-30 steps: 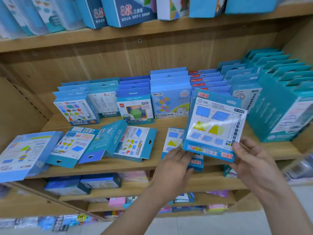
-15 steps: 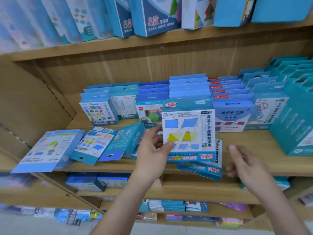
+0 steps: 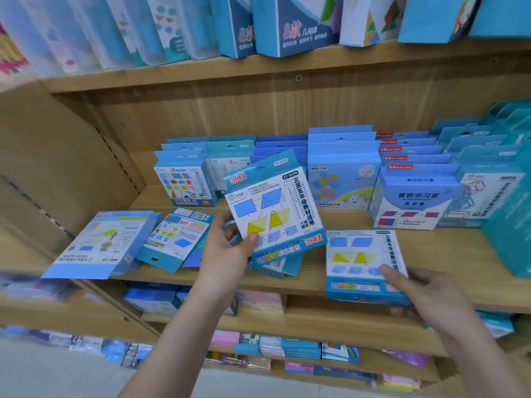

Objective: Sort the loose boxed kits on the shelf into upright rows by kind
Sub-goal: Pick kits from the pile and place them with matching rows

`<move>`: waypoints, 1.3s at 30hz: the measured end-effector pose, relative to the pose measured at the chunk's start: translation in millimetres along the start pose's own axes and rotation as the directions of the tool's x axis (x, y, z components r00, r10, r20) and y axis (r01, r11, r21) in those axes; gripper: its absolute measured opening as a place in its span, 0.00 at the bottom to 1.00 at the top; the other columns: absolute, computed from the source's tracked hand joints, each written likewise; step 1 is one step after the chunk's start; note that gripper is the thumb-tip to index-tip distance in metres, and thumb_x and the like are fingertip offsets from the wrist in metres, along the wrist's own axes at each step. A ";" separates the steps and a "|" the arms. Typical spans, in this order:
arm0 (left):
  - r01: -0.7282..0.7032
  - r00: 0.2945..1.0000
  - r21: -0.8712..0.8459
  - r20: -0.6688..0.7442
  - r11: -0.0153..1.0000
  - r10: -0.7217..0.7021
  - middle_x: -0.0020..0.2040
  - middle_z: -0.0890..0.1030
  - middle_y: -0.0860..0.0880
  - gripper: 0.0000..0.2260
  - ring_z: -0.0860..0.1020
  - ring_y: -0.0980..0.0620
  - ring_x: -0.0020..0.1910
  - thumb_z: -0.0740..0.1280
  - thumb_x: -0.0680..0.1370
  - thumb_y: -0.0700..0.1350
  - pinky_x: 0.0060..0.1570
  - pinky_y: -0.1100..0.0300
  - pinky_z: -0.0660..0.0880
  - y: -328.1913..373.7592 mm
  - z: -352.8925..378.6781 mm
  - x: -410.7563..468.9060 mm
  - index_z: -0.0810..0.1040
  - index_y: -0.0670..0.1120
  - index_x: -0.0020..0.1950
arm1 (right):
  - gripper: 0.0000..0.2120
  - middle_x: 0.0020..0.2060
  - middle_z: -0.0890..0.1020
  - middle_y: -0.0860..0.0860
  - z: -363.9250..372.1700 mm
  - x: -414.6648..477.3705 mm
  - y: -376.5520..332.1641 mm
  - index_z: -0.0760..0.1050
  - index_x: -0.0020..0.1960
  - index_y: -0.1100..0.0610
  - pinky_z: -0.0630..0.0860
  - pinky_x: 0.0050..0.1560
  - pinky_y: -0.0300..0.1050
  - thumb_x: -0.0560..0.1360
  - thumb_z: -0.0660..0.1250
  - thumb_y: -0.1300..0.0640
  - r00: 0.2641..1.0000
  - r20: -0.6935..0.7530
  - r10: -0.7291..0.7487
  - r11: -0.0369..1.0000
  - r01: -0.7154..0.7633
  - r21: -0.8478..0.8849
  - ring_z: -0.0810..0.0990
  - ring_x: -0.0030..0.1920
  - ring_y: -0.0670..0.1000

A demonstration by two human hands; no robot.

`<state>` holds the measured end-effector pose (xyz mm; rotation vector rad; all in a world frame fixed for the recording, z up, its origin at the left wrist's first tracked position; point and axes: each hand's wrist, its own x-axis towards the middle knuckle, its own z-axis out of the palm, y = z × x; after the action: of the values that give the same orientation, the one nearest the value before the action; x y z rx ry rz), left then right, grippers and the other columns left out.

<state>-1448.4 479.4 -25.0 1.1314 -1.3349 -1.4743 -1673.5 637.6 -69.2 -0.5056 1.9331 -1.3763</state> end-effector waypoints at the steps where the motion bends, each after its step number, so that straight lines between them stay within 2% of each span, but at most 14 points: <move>1: -0.012 1.000 -0.002 -0.014 1.000 0.011 0.56 0.80 0.50 0.19 0.81 0.51 0.53 0.66 0.76 0.33 0.42 0.54 0.80 2.2 -4.8 1.7 0.69 0.49 0.62 | 0.11 0.38 0.84 0.52 -3.8 -1.8 -4.1 0.79 0.51 0.57 0.76 0.25 0.37 0.71 0.72 0.53 1.000 -0.016 -0.023 1.000 0.023 0.021 0.81 0.25 0.48; 5: -0.101 0.990 0.046 -0.093 0.994 0.105 0.57 0.79 0.49 0.17 0.80 0.49 0.54 0.65 0.76 0.32 0.42 0.57 0.79 17.6 -37.0 13.9 0.69 0.48 0.60 | 0.09 0.27 0.82 0.39 -4.4 -8.7 -39.7 0.76 0.52 0.52 0.76 0.29 0.36 0.72 0.70 0.54 0.968 -0.071 -0.240 0.971 0.239 -0.029 0.82 0.30 0.44; 7: -0.150 0.976 0.074 -0.145 0.986 0.160 0.56 0.79 0.49 0.18 0.80 0.50 0.53 0.65 0.77 0.32 0.45 0.54 0.79 27.9 -53.8 21.1 0.67 0.47 0.62 | 0.06 0.26 0.79 0.32 9.1 -10.7 -68.3 0.75 0.48 0.48 0.73 0.33 0.34 0.72 0.70 0.54 0.932 -0.006 -0.362 0.928 0.360 -0.092 0.81 0.33 0.40; 9: -0.212 0.951 0.130 -0.199 0.968 0.235 0.54 0.79 0.51 0.19 0.81 0.58 0.49 0.64 0.77 0.32 0.41 0.58 0.79 39.4 -72.2 27.6 0.66 0.49 0.63 | 0.07 0.28 0.80 0.31 32.3 -7.5 -92.5 0.74 0.46 0.46 0.72 0.33 0.29 0.72 0.70 0.55 0.892 0.082 -0.445 0.888 0.451 -0.093 0.80 0.32 0.36; 10: -0.239 0.936 0.168 -0.221 0.956 0.273 0.53 0.79 0.52 0.21 0.80 0.61 0.47 0.64 0.77 0.32 0.38 0.63 0.78 44.7 -82.8 30.6 0.66 0.51 0.63 | 0.07 0.30 0.81 0.31 46.4 -5.3 -102.6 0.74 0.46 0.45 0.74 0.36 0.30 0.72 0.71 0.55 0.877 0.118 -0.465 0.874 0.476 -0.094 0.81 0.32 0.36; 12: -0.276 0.906 0.262 -0.252 0.925 0.341 0.51 0.79 0.54 0.24 0.78 0.67 0.44 0.64 0.77 0.32 0.34 0.70 0.75 55.2 -106.5 34.6 0.64 0.54 0.66 | 0.07 0.34 0.82 0.34 78.3 -0.9 -119.4 0.74 0.47 0.45 0.77 0.45 0.43 0.72 0.71 0.53 0.862 0.166 -0.479 0.859 0.499 -0.112 0.82 0.36 0.40; 14: -0.281 0.881 0.353 -0.274 0.892 0.386 0.49 0.78 0.56 0.27 0.76 0.72 0.43 0.63 0.77 0.31 0.35 0.73 0.74 62.6 -135.3 39.8 0.63 0.55 0.68 | 0.08 0.36 0.84 0.39 110.9 4.0 -131.7 0.75 0.47 0.45 0.78 0.48 0.52 0.71 0.71 0.50 0.847 0.198 -0.493 0.843 0.522 -0.131 0.83 0.38 0.45; 17: -0.225 0.883 0.396 -0.304 0.890 0.358 0.51 0.78 0.60 0.26 0.77 0.65 0.50 0.64 0.77 0.31 0.49 0.57 0.78 65.3 -181.8 52.9 0.66 0.60 0.63 | 0.09 0.36 0.83 0.42 161.1 6.5 -149.4 0.73 0.44 0.44 0.78 0.47 0.53 0.70 0.73 0.52 0.812 0.202 -0.548 0.805 0.577 -0.138 0.82 0.41 0.50; 19: -0.182 0.899 0.392 -0.305 0.902 0.313 0.51 0.79 0.58 0.24 0.78 0.59 0.53 0.64 0.76 0.31 0.50 0.49 0.78 61.9 -209.8 61.7 0.68 0.59 0.60 | 0.11 0.39 0.83 0.41 195.4 7.5 -161.1 0.70 0.43 0.48 0.76 0.46 0.49 0.70 0.74 0.54 0.787 0.205 -0.582 0.775 0.613 -0.154 0.82 0.43 0.48; 21: -0.149 0.911 0.388 -0.305 0.910 0.279 0.51 0.79 0.57 0.24 0.78 0.57 0.53 0.64 0.76 0.30 0.49 0.50 0.78 57.2 -235.0 69.2 0.68 0.58 0.58 | 0.13 0.42 0.84 0.42 228.2 10.7 -173.2 0.69 0.43 0.50 0.76 0.45 0.49 0.70 0.74 0.54 0.772 0.229 -0.593 0.751 0.632 -0.192 0.82 0.43 0.47; 27: -0.096 0.952 0.471 -0.214 0.877 0.219 0.51 0.78 0.59 0.22 0.78 0.62 0.50 0.65 0.75 0.29 0.49 0.57 0.77 39.1 -285.9 85.9 0.67 0.51 0.60 | 0.15 0.44 0.82 0.51 318.3 23.1 -197.9 0.69 0.45 0.52 0.78 0.49 0.58 0.69 0.75 0.58 0.768 0.304 -0.564 0.781 0.615 -0.104 0.82 0.45 0.55; 31: -0.053 0.969 0.495 -0.186 0.867 0.165 0.54 0.79 0.56 0.21 0.78 0.55 0.56 0.69 0.73 0.32 0.53 0.49 0.77 25.8 -306.6 91.9 0.66 0.52 0.57 | 0.17 0.50 0.81 0.52 365.5 28.0 -208.6 0.67 0.51 0.51 0.78 0.49 0.54 0.71 0.73 0.60 0.772 0.370 -0.517 0.827 0.562 -0.015 0.81 0.50 0.53; 35: -0.099 0.979 0.502 -0.108 0.859 0.175 0.52 0.78 0.62 0.24 0.78 0.59 0.55 0.68 0.74 0.33 0.48 0.54 0.79 24.5 -312.9 90.8 0.64 0.57 0.57 | 0.16 0.51 0.84 0.49 399.7 31.8 -214.7 0.67 0.54 0.50 0.75 0.42 0.49 0.73 0.70 0.63 0.799 0.481 -0.362 0.932 0.309 0.188 0.82 0.48 0.51; 39: -0.136 0.984 0.423 -0.049 0.896 0.173 0.51 0.80 0.62 0.26 0.79 0.59 0.54 0.68 0.74 0.31 0.48 0.52 0.80 27.4 -316.8 92.9 0.65 0.60 0.59 | 0.16 0.44 0.86 0.52 421.0 37.2 -217.2 0.69 0.54 0.51 0.69 0.38 0.45 0.72 0.69 0.65 0.811 0.549 -0.203 0.943 0.012 0.332 0.82 0.41 0.52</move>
<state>-1165.0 308.0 -15.7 1.3032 -1.6894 -1.0358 -1409.0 258.6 40.9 -0.7823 1.1790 -1.3648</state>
